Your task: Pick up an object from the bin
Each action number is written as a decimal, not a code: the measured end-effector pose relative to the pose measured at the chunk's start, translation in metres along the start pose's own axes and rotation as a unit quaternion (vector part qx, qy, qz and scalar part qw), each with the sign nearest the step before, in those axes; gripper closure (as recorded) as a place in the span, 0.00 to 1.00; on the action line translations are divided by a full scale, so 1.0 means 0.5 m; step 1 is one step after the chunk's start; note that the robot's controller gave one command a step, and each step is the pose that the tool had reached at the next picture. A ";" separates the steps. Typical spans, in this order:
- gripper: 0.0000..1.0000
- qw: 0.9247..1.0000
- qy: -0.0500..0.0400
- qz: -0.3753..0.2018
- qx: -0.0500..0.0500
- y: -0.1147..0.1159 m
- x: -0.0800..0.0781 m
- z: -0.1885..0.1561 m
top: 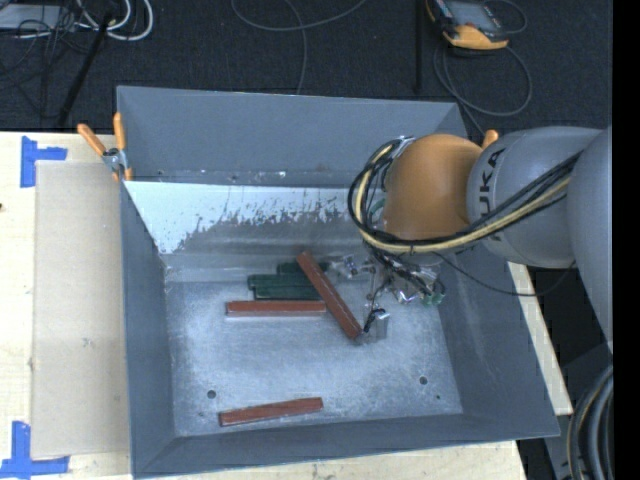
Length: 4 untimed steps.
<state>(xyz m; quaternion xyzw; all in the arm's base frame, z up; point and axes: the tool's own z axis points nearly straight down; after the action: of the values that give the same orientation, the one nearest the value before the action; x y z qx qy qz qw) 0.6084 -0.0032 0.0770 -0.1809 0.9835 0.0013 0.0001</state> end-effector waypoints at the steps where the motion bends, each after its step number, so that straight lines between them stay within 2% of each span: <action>1: 0.00 0.996 -0.001 0.090 0.001 0.071 -0.042 0.012; 2: 0.00 0.999 0.002 0.035 -0.001 0.244 0.015 -0.011; 3: 0.00 0.998 -0.001 0.055 0.002 0.153 -0.023 0.011; 4: 1.00 0.999 -0.009 0.053 0.003 0.155 -0.032 -0.001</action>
Offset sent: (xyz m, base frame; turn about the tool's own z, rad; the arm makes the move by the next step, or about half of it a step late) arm 0.0062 0.0402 -0.0070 0.1812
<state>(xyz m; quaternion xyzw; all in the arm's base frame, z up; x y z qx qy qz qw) 0.5958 0.0749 0.0779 -0.1287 0.9916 0.0005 0.0098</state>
